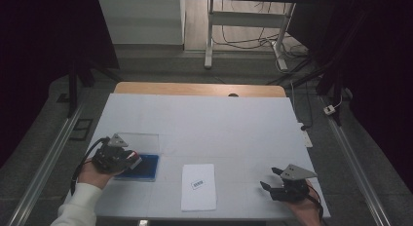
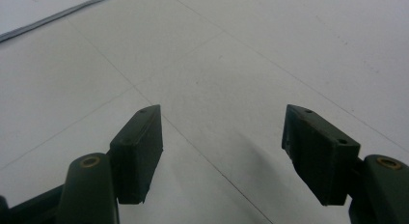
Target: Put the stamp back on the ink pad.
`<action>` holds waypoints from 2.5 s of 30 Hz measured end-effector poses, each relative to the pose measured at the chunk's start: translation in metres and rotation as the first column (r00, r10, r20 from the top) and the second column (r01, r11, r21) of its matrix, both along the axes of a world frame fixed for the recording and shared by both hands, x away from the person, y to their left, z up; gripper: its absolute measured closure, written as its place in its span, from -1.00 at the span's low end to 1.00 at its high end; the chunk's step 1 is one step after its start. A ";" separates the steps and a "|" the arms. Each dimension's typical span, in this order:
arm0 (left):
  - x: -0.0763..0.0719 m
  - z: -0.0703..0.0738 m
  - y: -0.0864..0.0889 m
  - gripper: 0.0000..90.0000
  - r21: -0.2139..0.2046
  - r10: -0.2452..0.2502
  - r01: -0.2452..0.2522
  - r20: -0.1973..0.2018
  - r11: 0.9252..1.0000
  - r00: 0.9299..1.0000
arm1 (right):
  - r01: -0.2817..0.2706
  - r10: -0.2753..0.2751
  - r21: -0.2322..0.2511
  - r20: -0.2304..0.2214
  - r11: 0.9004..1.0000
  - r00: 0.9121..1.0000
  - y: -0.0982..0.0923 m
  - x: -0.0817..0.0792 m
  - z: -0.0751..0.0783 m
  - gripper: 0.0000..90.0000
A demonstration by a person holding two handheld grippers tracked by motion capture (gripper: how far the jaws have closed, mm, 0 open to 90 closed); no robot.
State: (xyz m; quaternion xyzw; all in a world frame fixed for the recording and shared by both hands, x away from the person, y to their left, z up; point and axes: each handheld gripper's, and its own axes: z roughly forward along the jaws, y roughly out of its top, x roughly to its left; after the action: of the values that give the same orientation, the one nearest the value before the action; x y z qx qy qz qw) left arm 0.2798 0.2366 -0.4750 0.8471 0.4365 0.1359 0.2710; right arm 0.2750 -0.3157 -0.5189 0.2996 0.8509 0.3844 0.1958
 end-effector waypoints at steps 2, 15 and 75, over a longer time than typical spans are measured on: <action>0.001 -0.003 -0.002 0.55 0.017 -0.004 0.004 -0.005 1.000 1.000 | 0.002 -0.002 -0.002 -0.003 1.000 1.000 0.000 0.000 0.000 -0.33; 0.003 -0.012 -0.011 0.54 0.047 -0.018 0.019 -0.018 0.999 1.000 | 0.003 -0.003 0.001 -0.004 1.000 1.000 0.000 0.000 0.000 -0.33; -0.074 -0.036 0.006 -0.61 -0.101 0.048 -0.027 0.203 0.995 0.978 | -0.031 0.029 0.039 0.040 0.999 0.999 0.002 -0.008 0.007 -0.32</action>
State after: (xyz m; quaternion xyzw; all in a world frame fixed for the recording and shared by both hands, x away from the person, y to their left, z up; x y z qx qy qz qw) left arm 0.2055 0.2425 -0.5114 0.8059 0.4282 0.2061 0.3531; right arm 0.2667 -0.3138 -0.5121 0.2829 0.8437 0.4098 0.2008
